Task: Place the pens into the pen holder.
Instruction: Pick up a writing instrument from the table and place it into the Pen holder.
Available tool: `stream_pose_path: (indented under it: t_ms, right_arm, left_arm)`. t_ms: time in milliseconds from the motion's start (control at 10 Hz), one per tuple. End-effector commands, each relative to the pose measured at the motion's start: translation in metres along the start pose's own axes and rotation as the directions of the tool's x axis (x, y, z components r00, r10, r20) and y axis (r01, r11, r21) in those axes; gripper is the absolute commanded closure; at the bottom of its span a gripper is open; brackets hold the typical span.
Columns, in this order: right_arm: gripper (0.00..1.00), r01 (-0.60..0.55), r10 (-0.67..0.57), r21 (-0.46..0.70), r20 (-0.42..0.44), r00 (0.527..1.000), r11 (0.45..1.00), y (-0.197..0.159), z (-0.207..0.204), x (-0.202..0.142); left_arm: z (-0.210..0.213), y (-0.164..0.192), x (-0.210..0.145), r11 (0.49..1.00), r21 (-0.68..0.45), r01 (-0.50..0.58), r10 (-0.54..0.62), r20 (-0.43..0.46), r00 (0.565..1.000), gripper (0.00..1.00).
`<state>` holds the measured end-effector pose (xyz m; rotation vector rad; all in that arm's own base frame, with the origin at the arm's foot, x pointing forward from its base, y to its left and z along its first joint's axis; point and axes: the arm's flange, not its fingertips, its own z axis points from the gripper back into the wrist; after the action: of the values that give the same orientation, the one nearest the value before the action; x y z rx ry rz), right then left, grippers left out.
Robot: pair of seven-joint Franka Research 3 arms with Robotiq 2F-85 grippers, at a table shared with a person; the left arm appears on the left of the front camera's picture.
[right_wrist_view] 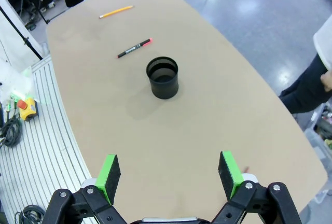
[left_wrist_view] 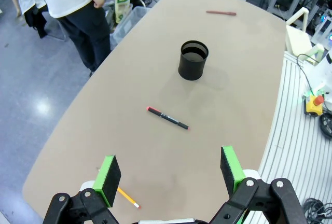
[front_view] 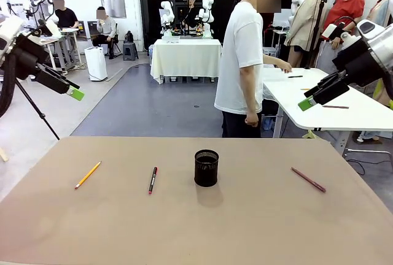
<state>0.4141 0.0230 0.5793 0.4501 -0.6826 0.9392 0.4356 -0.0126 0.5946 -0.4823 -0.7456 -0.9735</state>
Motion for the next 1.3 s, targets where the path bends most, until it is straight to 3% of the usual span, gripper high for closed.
stream_pose_path:
  t_ms: [0,200,300,400,600,800,1000,1200]
  right_arm:
    - [0.00,-0.003,0.003,0.004,0.002,1.000,1.000,0.000,0.002,0.000]
    - [0.00,0.000,0.000,0.000,0.000,1.000,1.000,0.000,0.000,0.000]
    - [0.00,0.158,-0.162,-0.064,-0.058,0.985,0.985,-0.001,-0.007,0.006]
    - [0.00,0.231,-0.252,-0.159,-0.128,0.959,0.960,-0.013,-0.013,0.007]
    - [0.00,0.313,-0.362,-0.200,-0.310,0.879,0.929,-0.046,-0.029,-0.007]
    - [0.00,0.299,-0.392,-0.262,-0.473,0.789,0.917,-0.069,-0.054,-0.035]
    - [0.00,0.329,-0.449,-0.307,-0.544,0.709,0.893,-0.083,-0.077,-0.069]
    - [0.00,0.337,-0.447,-0.294,-0.539,0.714,0.894,-0.094,-0.097,-0.094]
  left_arm:
    - [0.001,0.000,0.001,1.000,0.002,0.002,-0.002,0.002,1.000,0.00]
    - [0.001,0.000,0.001,1.000,0.002,0.002,-0.002,0.002,1.000,0.00]
    - [0.001,0.000,0.001,1.000,0.002,0.002,-0.002,0.002,1.000,0.00]
    - [0.001,0.000,0.001,1.000,0.002,0.002,-0.002,0.002,1.000,0.00]
    - [0.001,0.000,0.001,1.000,0.002,0.002,-0.002,0.002,1.000,0.00]
    - [0.001,0.000,0.001,1.000,0.002,0.002,-0.002,0.002,1.000,0.00]
    - [0.001,0.000,0.001,1.000,0.002,0.002,-0.002,0.002,1.000,0.00]
    - [0.001,0.000,0.001,1.000,0.002,0.002,-0.002,0.002,1.000,0.00]
